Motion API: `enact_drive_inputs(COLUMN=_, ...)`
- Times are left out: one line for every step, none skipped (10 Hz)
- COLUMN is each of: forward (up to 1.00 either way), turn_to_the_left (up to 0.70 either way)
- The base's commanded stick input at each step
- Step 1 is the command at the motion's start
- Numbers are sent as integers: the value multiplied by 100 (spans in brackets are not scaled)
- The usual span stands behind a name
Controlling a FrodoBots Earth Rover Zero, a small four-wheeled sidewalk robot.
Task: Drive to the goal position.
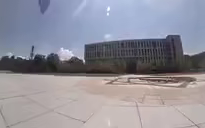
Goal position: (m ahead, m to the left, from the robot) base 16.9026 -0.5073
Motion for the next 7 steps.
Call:
enact_drive_inputs(forward=50, turn_to_the_left=1)
enact_drive_inputs(forward=50, turn_to_the_left=1)
enact_drive_inputs(forward=50, turn_to_the_left=1)
enact_drive_inputs(forward=50, turn_to_the_left=1)
enact_drive_inputs(forward=50, turn_to_the_left=1)
enact_drive_inputs(forward=50, turn_to_the_left=1)
enact_drive_inputs(forward=50, turn_to_the_left=1)
